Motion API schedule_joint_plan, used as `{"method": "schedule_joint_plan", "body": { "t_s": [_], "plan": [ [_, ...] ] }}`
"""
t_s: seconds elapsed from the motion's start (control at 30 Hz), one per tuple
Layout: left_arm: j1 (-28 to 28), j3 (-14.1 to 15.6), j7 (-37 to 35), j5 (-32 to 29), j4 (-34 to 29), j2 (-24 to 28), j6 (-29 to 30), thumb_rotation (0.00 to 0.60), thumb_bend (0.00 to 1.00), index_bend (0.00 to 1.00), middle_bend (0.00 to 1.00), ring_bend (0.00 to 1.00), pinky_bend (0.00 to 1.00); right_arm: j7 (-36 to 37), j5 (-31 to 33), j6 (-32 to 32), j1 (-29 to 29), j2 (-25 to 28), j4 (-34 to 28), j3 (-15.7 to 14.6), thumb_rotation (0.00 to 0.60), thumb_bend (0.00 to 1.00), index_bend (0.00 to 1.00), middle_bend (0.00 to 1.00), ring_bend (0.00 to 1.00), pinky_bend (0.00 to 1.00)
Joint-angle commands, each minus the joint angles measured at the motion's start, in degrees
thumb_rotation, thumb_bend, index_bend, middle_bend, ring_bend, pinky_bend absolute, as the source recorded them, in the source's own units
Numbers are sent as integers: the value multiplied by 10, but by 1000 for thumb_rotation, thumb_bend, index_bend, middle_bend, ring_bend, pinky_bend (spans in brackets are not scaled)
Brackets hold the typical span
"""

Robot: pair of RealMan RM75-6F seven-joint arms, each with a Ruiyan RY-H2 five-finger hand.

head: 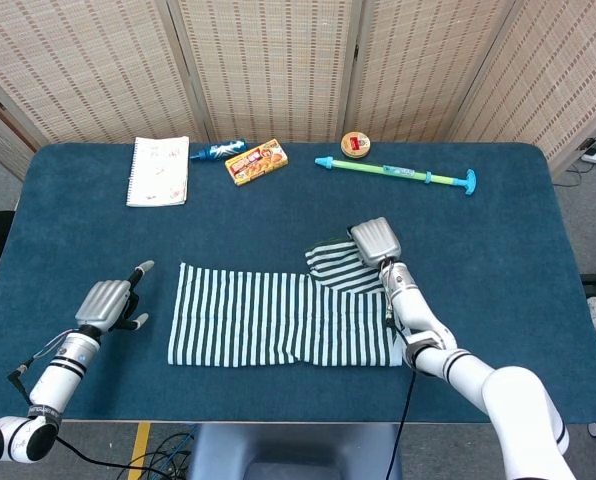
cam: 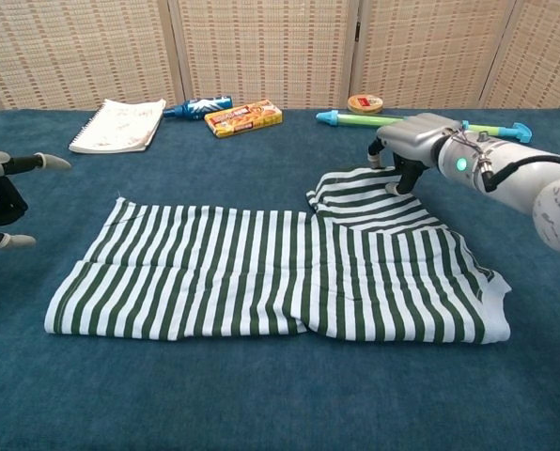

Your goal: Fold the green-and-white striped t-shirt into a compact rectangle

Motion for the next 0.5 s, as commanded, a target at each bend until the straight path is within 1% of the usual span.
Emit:
{"method": "schedule_joint_plan", "body": {
  "t_s": [0.03,0.13,0.27,0.5],
  "plan": [
    [0,0,0,1,-1,0,0,600,332,0,867,782,912,5,-28,42,-21,20,-41,-13,600,398,416,995,1000,1000],
    [-1,0,-1,3,-3,1,1,600,331,0,867,782,912,-4,-44,69,-36,34,-69,-26,600,398,416,996,1000,1000],
    [0,1,-2,4,-5,3,1,600,331,0,866,782,912,-26,-73,114,-61,53,-110,-50,600,399,416,996,1000,1000],
    [0,3,-4,5,-5,4,-1,600,332,0,867,782,912,-35,-124,162,-97,84,-160,-92,600,399,416,996,1000,1000]
  ]
}}
